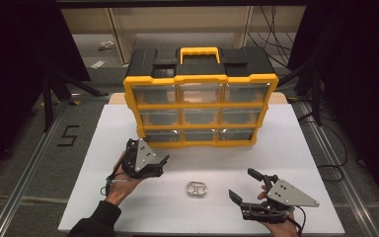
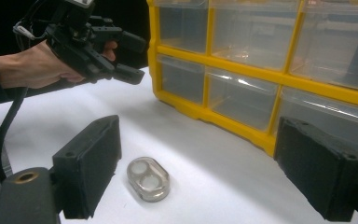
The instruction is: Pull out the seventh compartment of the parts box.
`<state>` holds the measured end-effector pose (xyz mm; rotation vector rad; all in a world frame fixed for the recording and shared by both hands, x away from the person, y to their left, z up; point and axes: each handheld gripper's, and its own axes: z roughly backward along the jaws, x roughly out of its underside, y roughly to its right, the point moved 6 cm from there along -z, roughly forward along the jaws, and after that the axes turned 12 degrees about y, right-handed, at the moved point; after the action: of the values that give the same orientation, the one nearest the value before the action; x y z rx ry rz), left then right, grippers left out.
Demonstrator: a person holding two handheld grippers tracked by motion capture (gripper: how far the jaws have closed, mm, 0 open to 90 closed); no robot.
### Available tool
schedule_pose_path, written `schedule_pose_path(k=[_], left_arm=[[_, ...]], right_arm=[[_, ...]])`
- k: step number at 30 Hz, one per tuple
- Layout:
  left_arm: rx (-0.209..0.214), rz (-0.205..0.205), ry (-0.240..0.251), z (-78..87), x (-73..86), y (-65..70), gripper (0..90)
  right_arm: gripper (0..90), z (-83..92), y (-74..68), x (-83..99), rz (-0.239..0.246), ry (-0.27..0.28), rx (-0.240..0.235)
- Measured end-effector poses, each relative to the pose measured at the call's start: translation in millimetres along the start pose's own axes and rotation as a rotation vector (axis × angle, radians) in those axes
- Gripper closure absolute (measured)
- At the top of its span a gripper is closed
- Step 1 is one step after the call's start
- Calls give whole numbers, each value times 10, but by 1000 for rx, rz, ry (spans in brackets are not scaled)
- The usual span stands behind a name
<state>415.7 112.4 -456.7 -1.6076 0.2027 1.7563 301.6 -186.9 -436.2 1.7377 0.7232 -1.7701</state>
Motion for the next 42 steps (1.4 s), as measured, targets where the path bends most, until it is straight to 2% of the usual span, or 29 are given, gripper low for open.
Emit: schedule_pose_path(k=[4,5,7,11,12,17,19,20,21,23,24,27,28,29,31,32,33,34,35,36,38,39,41,42], left_arm=[[-8,-63,-12,-32,12,-15,160],[-8,-63,-12,-32,12,-15,160],[-15,-128,-18,-44,0,-29,164],[-20,-170,-23,-74,-12,-52,165],[-33,-203,-30,-103,-13,-80,170],[-43,-240,-41,-157,7,-117,180],[-56,-280,-48,-187,21,-138,191],[-56,-280,-48,-187,21,-138,200],[-62,-307,-59,-207,30,-152,208],[-64,-318,-58,-226,36,-152,212],[-70,-355,-72,-251,51,-155,212],[-72,-389,-82,-278,67,-149,218],[-72,-389,-82,-278,67,-149,221],[-82,-421,-91,-292,77,-155,225],[-87,-434,-96,-301,84,-155,228],[-94,-468,-98,-316,91,-156,232],[-102,-486,-96,-324,94,-154,237],[-102,-486,-96,-324,94,-154,242],[-115,-532,-102,-332,98,-149,247],[-118,-555,-99,-336,98,-142,255],[-122,-569,-99,-344,104,-131,266],[-132,-615,-113,-350,108,-123,278],[-140,-643,-113,-365,117,-109,294],[-140,-643,-113,-365,117,-109,297]], right_arm=[[158,-4,16,-1,-4,2,1],[158,-9,16,1,-6,0,0],[159,-20,12,2,-3,1,-2],[159,-37,6,7,-2,-5,-8],[159,-49,3,8,-4,-5,-10],[159,-73,4,12,-3,-7,-17],[159,-77,8,13,-3,-10,-16],[160,-78,10,14,-3,-10,-16],[160,-83,9,13,-5,-5,-17],[160,-85,6,14,-5,-7,-19],[160,-84,4,15,-5,-8,-19],[160,-82,2,17,-4,-10,-19],[160,-82,2,17,-4,-10,-19],[161,-81,4,19,-4,-11,-18],[161,-80,4,19,-3,-11,-18],[162,-78,6,18,-2,-12,-17],[162,-77,7,19,-2,-13,-16],[162,-77,7,20,-2,-13,-16],[162,-77,7,20,-2,-13,-16],[162,-77,7,20,-2,-13,-16],[162,-77,5,20,-2,-14,-17],[162,-78,5,21,-2,-13,-18],[162,-80,6,22,-2,-14,-18],[163,-79,6,22,-2,-14,-18]])
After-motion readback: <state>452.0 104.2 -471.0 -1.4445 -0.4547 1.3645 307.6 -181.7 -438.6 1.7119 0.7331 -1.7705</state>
